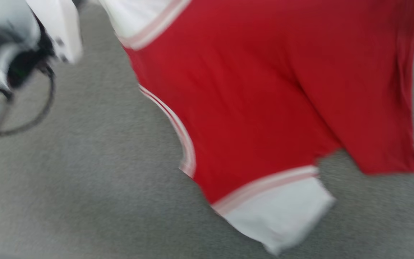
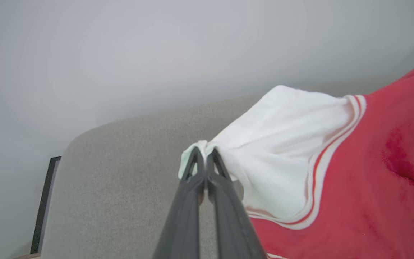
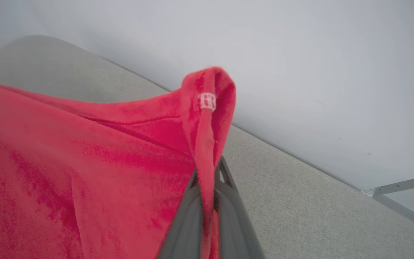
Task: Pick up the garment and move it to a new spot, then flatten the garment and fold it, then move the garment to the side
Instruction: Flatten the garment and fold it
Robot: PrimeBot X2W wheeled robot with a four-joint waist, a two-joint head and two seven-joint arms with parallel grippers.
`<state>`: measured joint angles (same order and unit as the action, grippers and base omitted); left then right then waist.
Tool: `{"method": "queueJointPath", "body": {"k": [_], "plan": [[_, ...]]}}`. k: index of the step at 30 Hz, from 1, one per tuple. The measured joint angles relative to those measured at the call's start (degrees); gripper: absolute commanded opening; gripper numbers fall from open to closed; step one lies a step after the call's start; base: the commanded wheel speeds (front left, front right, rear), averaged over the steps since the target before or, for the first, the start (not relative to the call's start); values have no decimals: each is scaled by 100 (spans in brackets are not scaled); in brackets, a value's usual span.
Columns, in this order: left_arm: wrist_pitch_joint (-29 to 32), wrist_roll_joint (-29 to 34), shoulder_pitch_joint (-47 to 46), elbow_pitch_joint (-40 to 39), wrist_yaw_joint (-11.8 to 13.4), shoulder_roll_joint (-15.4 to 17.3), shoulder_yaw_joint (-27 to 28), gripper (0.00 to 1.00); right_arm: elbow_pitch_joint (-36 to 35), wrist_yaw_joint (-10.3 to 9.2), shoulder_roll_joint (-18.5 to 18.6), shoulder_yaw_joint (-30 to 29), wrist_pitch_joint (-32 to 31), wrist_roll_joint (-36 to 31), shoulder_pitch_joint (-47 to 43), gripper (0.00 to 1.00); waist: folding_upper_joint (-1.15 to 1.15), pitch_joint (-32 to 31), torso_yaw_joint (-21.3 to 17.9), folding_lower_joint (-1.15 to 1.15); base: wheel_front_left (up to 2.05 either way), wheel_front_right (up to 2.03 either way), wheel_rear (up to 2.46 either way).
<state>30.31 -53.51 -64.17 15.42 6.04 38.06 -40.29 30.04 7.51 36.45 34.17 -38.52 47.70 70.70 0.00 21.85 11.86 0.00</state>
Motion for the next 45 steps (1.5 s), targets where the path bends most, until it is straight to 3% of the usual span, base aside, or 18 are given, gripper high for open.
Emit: {"method": "queueJointPath", "body": {"k": [7, 13, 19, 26, 28, 30, 34, 37, 41, 45], "plan": [[231, 86, -838, 487, -123, -25, 91, 0, -298, 0, -89, -441, 77, -178, 107, 0, 0, -209, -481, 0, 0, 0, 0], [209, 183, -1474, 1011, -202, -210, 121, 0, -280, 0, -404, -845, 85, -504, 277, 0, 0, -286, -763, 0, 0, 0, 0], [-1109, 814, -2404, 1870, -328, -624, 201, 0, 591, 0, -1021, -1201, 998, -1437, 955, 0, 0, 18, -876, 0, 0, 0, 0], [-3573, 1655, -3695, 2748, -98, -960, 383, 0, 1662, 0, -1557, -1718, 3699, -2955, 2015, 0, 0, 389, -932, 0, 0, 0, 0], [-4262, 1881, -3916, 2880, -146, -1043, 392, 0, 1939, 0, -1690, -1809, 4272, -3321, 2146, 0, 0, 453, -911, 0, 0, 0, 0], [-4419, 1914, -3988, 3040, -269, -1133, 394, 0, 2264, 0, -1792, -1828, 4513, -3601, 2210, 0, 0, 492, -862, 0, 0, 0, 0], [-4448, 1875, -3516, 3498, -920, -1221, 168, 0, 2861, 0, -2040, -1495, 4501, -3660, 1953, 0, 0, 446, -789, 0, 0, 0, 0], [-3956, 1708, -3012, 3871, -1219, -1308, -71, 0, 3099, 0, -2142, -1151, 4329, -3296, 1575, 0, 0, 380, -723, 0, 0, 0, 0], [-3141, 1240, -2297, 3990, -1329, -1419, -361, 0, 3075, 0, -2062, -615, 4036, -2761, 948, 0, 0, 255, -647, 0, 0, 0, 0], [-2128, 542, -1462, 3513, -1336, -1340, -756, 0, 2749, 0, -1844, -165, 3642, -2083, 343, 0, 0, 102, -575, 0, 0, 0, 0]]}}
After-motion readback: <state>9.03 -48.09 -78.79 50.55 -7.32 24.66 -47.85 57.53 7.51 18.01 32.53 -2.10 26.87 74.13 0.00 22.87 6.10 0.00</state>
